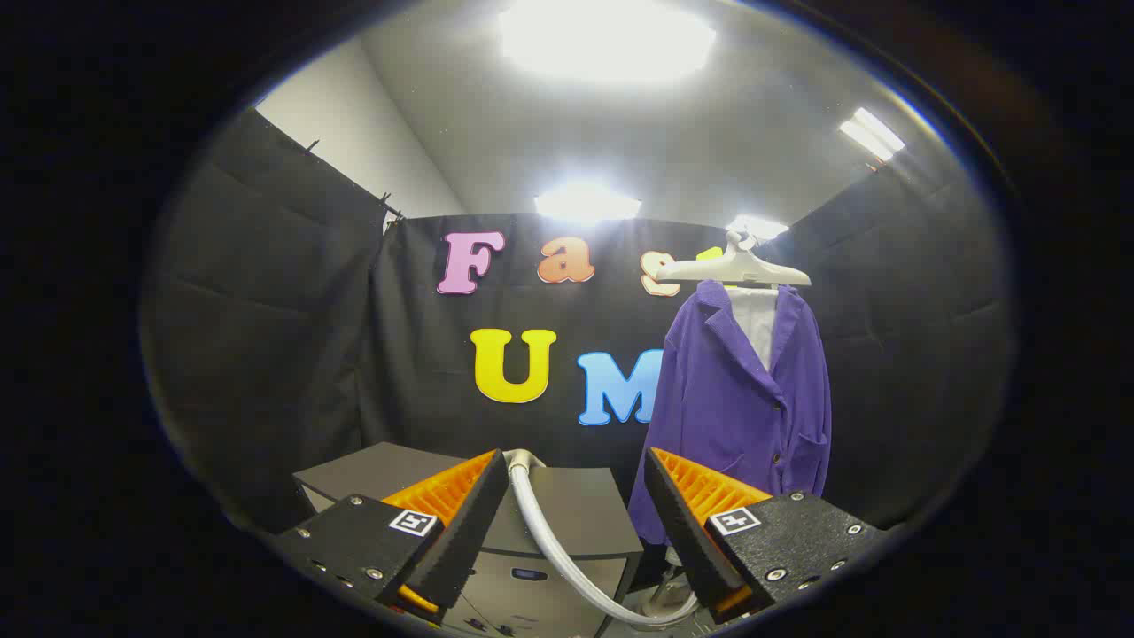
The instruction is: Iron the clothes twice with a garment steamer, once on the left side and once on the right side.
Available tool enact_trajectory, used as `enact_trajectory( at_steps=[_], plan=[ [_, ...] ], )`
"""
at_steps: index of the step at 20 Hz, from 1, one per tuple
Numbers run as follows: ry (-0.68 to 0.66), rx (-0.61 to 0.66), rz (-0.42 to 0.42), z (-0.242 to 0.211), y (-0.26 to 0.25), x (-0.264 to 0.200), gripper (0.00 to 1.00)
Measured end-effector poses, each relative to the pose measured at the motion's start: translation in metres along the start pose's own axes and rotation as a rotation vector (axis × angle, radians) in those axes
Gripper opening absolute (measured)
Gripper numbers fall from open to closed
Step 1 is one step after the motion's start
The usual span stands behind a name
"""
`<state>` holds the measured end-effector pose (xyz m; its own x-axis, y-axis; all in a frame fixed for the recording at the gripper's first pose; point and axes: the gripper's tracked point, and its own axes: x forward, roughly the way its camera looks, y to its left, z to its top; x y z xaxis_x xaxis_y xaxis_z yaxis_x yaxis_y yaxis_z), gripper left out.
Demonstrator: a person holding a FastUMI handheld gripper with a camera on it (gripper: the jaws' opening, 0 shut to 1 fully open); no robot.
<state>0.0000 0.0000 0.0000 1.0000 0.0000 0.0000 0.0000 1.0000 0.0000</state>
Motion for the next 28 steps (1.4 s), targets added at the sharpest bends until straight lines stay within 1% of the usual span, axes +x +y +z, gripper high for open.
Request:
enact_trajectory(
  at_steps=[3,7,12,14,19,23,28],
  plan=[
    [0.004,-0.011,0.003,-0.008,0.003,0.001,0.95],
    [0.041,-0.024,-0.018,-0.024,-0.008,-0.002,0.95],
    [0.061,-0.036,0.01,-0.024,-0.015,-0.019,0.95],
    [0.061,-0.042,0.025,-0.019,-0.018,-0.029,0.95],
    [0.051,0.0,0.08,0.002,-0.025,-0.054,0.95],
    [0.052,0.006,0.11,0.012,-0.041,-0.071,0.95],
    [0.056,0.007,0.188,0.02,-0.055,-0.082,0.95]
  ],
)
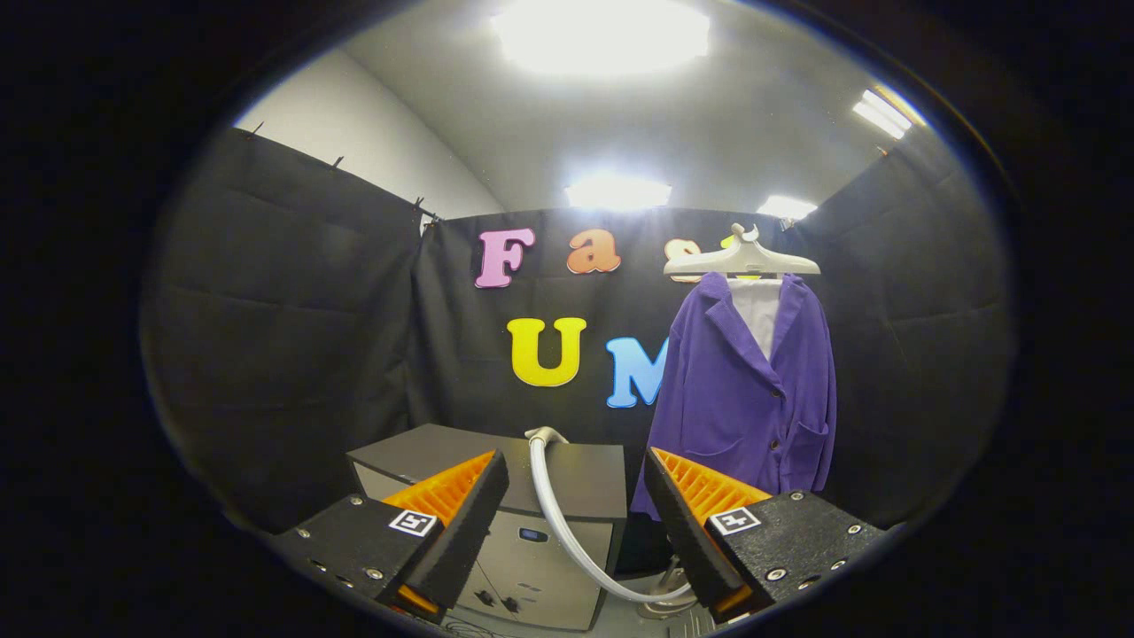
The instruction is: Iron the clothes twice with a garment steamer, once on the left side and once on the right side.
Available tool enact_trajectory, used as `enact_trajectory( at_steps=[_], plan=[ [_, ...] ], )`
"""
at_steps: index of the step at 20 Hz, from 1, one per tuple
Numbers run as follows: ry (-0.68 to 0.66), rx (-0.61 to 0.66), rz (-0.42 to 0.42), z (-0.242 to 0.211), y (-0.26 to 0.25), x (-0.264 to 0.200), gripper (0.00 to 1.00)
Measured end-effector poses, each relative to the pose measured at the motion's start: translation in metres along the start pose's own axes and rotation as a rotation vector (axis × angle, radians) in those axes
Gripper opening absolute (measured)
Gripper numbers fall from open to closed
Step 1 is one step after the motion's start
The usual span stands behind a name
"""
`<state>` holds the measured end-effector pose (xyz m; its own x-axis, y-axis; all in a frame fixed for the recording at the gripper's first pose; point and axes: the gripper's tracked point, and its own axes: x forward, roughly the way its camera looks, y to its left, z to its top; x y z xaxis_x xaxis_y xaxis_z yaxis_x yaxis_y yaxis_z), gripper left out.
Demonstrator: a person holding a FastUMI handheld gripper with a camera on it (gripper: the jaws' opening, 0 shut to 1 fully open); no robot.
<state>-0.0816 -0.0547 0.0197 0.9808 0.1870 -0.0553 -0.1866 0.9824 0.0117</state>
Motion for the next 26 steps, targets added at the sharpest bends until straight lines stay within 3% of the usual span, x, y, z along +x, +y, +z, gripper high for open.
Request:
enact_trajectory(
  at_steps=[4,8,12,19,26],
  plan=[
    [-0.003,0.052,0.05,0.011,-0.008,0.012,0.95],
    [-0.011,0.08,0.103,0.017,0.003,0.061,0.95],
    [0.053,0.027,0.047,0.01,0.007,0.14,0.95],
    [0.189,0.132,-0.048,-0.004,0.032,0.284,0.95],
    [0.472,0.183,-0.09,-0.085,0.058,0.388,0.95]
  ],
)
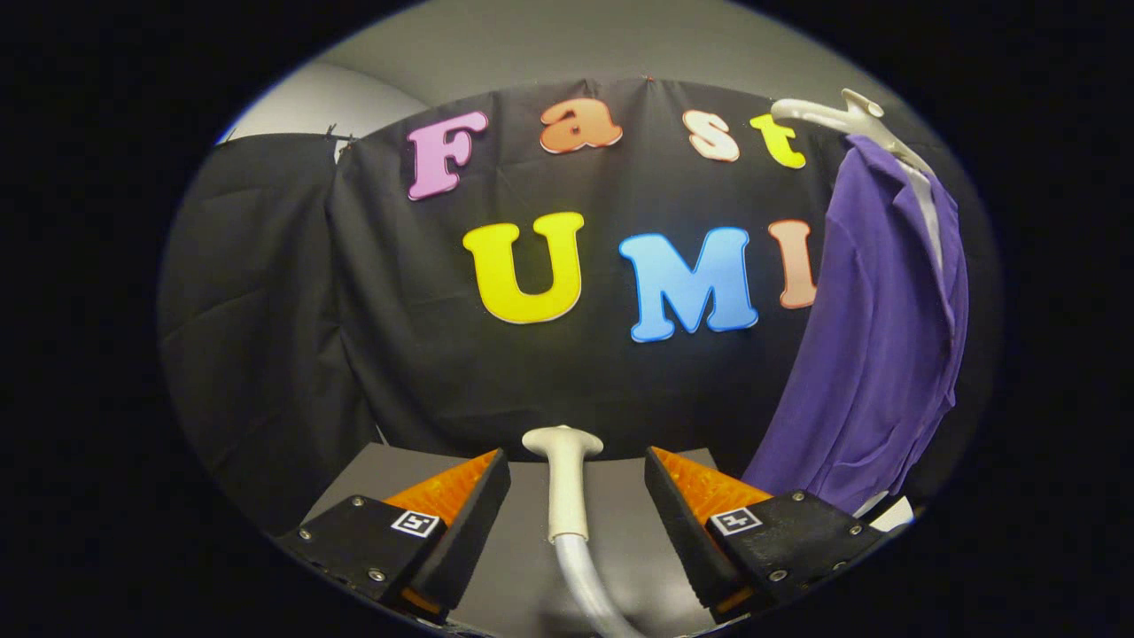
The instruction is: Iron the clothes twice with a garment steamer, once on the left side and once on the right side.
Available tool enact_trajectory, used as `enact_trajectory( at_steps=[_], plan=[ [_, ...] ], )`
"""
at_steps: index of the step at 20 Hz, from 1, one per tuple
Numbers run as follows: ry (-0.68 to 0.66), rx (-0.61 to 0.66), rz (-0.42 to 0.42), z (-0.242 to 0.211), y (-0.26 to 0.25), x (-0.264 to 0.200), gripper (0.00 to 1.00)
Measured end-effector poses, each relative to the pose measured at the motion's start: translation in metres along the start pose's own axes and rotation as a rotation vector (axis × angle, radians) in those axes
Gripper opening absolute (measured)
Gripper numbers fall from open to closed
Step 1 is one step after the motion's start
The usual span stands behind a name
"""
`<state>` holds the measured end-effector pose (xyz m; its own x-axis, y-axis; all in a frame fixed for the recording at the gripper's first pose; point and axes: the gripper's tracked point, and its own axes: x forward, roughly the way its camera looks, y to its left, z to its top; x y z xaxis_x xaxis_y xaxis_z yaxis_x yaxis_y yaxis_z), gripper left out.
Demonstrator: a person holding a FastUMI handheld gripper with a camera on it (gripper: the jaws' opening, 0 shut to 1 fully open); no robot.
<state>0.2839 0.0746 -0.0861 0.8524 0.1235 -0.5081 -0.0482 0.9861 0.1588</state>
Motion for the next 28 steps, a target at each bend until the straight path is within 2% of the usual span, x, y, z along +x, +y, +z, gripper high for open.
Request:
enact_trajectory(
  at_steps=[8,14,17,18,20,21,26,28],
  plan=[
    [0.248,0.137,-0.016,-0.041,0.0,0.086,0.95],
    [0.412,0.238,0.032,-0.086,0.019,0.107,0.92],
    [0.371,0.322,0.037,-0.078,0.02,0.111,0.86],
    [0.365,0.349,0.016,-0.08,0.015,0.113,0.86],
    [0.37,0.409,0.008,-0.082,0.015,0.116,0.71],
    [0.369,0.421,0.019,-0.082,0.018,0.115,0.58],
    [0.385,0.366,0.016,-0.088,0.027,0.116,0.48],
    [0.376,0.349,0.011,-0.089,0.029,0.115,0.4]
  ],
)
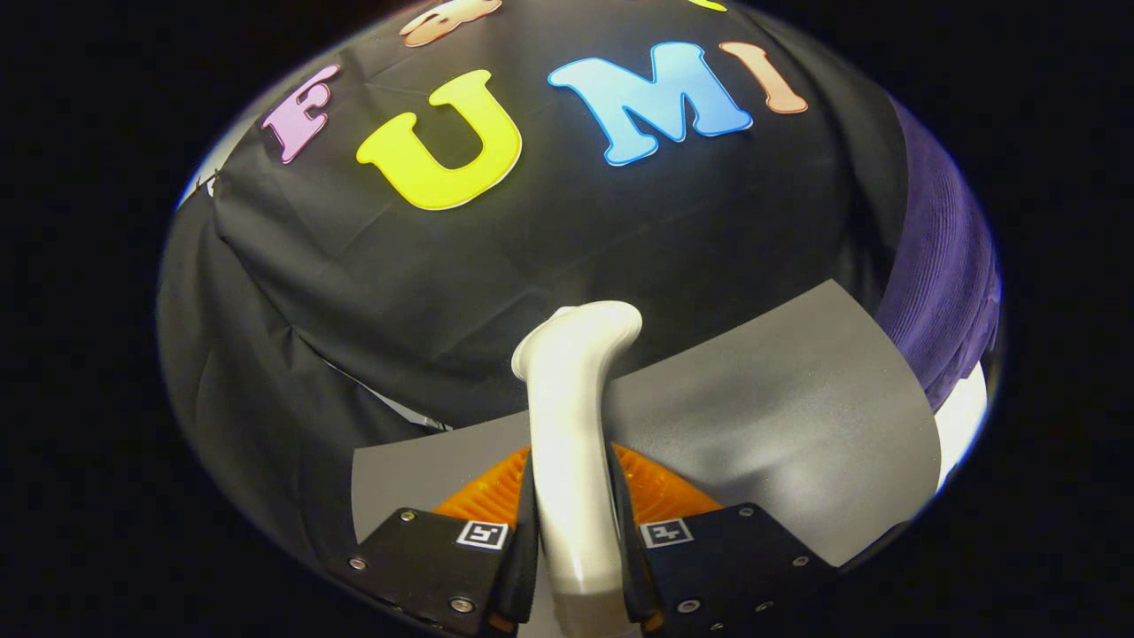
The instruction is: Iron the clothes twice with a garment steamer, once on the left side and once on the right side.
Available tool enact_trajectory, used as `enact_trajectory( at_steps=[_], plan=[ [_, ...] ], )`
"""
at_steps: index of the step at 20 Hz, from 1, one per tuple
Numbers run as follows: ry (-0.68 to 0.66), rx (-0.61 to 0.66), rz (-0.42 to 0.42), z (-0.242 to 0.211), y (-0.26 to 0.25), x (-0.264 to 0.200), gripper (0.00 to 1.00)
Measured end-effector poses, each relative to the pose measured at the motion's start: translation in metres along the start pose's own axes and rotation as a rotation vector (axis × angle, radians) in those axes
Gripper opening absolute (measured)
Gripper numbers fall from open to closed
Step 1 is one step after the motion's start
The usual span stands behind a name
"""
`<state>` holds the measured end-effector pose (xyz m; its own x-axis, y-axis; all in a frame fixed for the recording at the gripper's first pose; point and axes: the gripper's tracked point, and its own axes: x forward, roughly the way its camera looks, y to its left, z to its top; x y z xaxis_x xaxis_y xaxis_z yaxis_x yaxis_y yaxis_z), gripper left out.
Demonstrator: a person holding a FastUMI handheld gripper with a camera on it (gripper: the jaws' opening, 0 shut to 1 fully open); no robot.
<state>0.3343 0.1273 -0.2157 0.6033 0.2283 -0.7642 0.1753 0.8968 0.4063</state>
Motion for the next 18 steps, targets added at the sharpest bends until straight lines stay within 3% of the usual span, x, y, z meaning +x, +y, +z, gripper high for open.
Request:
enact_trajectory(
  at_steps=[8,14,16,18],
  plan=[
    [-0.148,-0.216,0.048,-0.007,0.018,-0.025,0.29],
    [-0.419,-0.267,0.093,0.001,0.024,-0.119,0.29],
    [-0.45,-0.288,0.151,-0.007,0.027,-0.146,0.29],
    [-0.493,-0.344,0.133,-0.011,0.012,-0.177,0.29]
  ],
)
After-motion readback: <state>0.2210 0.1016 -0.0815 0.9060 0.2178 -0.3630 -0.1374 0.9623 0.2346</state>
